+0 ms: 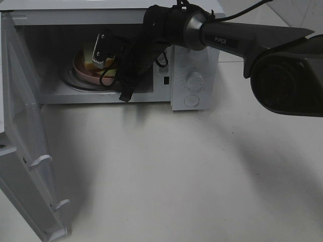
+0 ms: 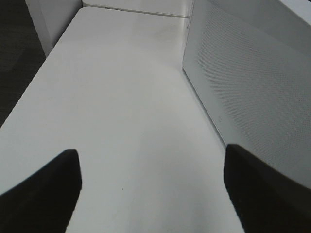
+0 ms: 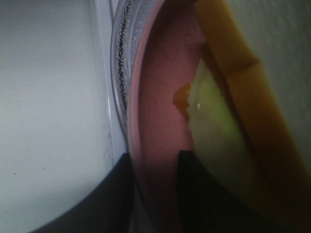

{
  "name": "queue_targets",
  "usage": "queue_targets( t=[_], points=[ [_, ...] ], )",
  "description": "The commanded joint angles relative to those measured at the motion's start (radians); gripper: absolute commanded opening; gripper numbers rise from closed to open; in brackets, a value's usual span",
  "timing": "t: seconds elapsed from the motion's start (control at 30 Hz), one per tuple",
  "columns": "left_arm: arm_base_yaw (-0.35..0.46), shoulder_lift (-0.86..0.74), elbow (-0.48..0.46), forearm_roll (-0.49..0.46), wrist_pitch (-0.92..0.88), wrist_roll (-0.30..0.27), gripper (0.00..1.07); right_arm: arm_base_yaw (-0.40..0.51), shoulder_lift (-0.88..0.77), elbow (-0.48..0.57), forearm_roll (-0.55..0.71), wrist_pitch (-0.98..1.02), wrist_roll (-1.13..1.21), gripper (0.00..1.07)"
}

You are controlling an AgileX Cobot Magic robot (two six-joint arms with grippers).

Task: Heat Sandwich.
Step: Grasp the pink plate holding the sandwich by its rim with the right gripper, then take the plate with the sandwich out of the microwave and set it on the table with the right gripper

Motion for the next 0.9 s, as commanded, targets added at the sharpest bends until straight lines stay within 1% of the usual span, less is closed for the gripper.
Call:
queue_targets(
  t=[0.03,0.33,0.47,0.9],
  points=[
    [0.001,-0.017,0.002,-0.003,-0.006,0.000,0.76,0.000,0.005,0.003,-0.006,0.042,0.019,0.00],
    [0.001,-0.017,0.002,-0.003,-0.006,0.000,0.76,0.026,-0.007,0.003,-0.018,0.077,0.025,0.00],
    [0.001,-0.017,0.002,-0.003,-0.006,0.000,0.76,0.037,-0.029,0.003,-0.050,0.097,0.073,0.00],
    [0.001,-0.017,0.002,-0.003,-0.006,0.000,0.76,0.061,-0.089,0.004,-0.085,0.128,0.125,0.00]
  ],
)
